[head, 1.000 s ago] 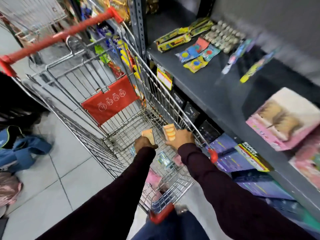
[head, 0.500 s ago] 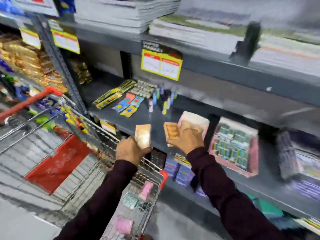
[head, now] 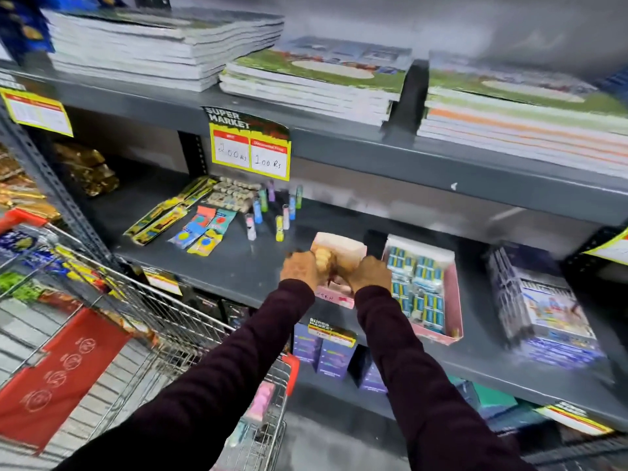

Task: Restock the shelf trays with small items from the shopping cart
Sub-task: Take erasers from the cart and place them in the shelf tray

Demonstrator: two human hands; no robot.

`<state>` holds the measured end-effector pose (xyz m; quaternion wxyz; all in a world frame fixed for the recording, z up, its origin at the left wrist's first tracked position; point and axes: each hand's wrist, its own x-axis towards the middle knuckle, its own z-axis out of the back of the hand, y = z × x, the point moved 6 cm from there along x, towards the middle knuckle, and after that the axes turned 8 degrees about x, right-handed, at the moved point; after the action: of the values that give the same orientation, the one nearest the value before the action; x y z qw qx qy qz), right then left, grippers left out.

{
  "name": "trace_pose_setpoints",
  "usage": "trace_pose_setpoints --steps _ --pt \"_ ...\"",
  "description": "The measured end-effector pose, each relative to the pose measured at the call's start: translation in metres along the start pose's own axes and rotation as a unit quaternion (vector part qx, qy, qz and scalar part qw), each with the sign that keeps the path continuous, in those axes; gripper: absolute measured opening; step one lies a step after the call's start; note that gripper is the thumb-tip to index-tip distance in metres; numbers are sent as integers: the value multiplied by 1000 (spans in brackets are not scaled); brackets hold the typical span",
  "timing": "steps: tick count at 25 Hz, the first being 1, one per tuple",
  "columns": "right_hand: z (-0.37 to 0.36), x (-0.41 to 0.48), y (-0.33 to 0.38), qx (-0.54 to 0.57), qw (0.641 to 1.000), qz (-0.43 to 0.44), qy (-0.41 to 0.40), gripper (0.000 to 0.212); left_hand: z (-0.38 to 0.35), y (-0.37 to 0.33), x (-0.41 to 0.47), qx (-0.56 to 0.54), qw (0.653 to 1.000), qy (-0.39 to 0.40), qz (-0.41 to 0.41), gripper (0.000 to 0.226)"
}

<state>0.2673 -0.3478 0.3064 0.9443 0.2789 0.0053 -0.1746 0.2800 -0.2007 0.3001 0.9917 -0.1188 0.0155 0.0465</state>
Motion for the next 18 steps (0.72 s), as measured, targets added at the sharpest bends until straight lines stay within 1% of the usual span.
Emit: trace_pose_setpoints --steps 1,2,4,6,9,11,14,18 --pt "-3 -2 -3 2 1000 3 -2 40 -5 -1 0 7 1000 2 -7 24" --pt "-6 -4 -5 5 1000 10 -6 35 -11 -1 -1 12 1000 4 -17 24" --pt "-11 -9 -8 1 999 46 -19 27 -19 -2 -2 -2 999 16 -45 27" --pt "-15 -13 -11 -17 997 79 -11 25 -25 2 -2 -33 996 35 -75 33" --pt "-22 -13 -14 -31 994 104 17 32 -33 9 -3 -48 991 57 -110 40" --pt "-26 -11 -15 -35 993 114 22 36 -35 12 2 -62 990 57 -116 39" --pt "-28 0 -12 -66 990 120 31 35 -40 8 14 -51 985 41 -162 38" --pt "-22 7 -3 -108 984 136 36 37 -33 12 22 -51 988 15 -145 37"
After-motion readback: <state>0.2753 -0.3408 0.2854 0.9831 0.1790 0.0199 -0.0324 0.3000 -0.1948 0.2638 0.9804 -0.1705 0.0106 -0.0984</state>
